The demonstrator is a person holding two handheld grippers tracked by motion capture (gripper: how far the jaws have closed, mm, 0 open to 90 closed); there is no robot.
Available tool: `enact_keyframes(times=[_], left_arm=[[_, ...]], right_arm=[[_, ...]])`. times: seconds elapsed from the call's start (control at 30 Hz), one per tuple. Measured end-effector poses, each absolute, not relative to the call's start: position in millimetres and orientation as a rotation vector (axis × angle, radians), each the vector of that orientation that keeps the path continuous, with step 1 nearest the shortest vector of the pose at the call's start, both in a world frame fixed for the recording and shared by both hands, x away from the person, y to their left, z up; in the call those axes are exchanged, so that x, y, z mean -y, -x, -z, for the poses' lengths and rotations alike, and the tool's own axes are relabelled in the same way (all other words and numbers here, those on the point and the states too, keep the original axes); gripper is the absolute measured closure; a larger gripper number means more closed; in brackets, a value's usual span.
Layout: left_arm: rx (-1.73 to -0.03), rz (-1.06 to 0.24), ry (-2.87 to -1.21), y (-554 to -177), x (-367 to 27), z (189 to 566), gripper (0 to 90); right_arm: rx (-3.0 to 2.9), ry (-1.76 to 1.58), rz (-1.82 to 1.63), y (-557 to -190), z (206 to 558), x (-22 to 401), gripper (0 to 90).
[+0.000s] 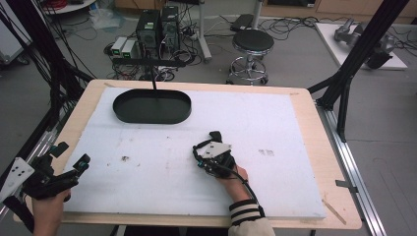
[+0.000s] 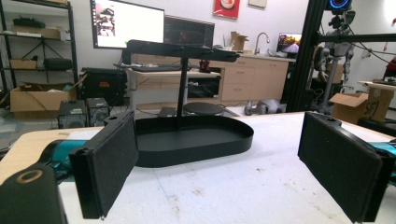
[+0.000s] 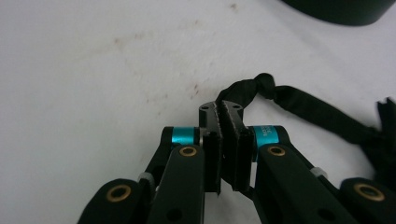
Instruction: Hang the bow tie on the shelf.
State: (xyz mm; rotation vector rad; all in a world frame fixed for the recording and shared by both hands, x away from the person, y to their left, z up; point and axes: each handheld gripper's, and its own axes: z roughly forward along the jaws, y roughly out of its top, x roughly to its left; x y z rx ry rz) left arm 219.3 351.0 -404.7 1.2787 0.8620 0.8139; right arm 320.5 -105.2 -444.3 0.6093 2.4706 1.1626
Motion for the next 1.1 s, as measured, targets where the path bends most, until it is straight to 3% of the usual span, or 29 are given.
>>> enact_keyframes(times=[0.3, 0.67, 1.1], left_arm=[[-0.862, -0.822, -1.274, -218.5, -352.0, 404.1, 12.7], [-0.86, -0.829, -1.266, -217.6, -353.4, 402.8, 12.8], [-0.866, -0.835, -1.247, -216.2, -359.3, 401.6, 12.9]], right_arm=[[-2.329, -0.621, -1.355, -316.3, 419.5, 119.4, 86.5], [-2.247, -0.534, -1.537, -319.3, 372.6, 104.9, 86.5], [-2.191, -0.479, -1.667, -350.2, 320.8, 80.0, 86.6]])
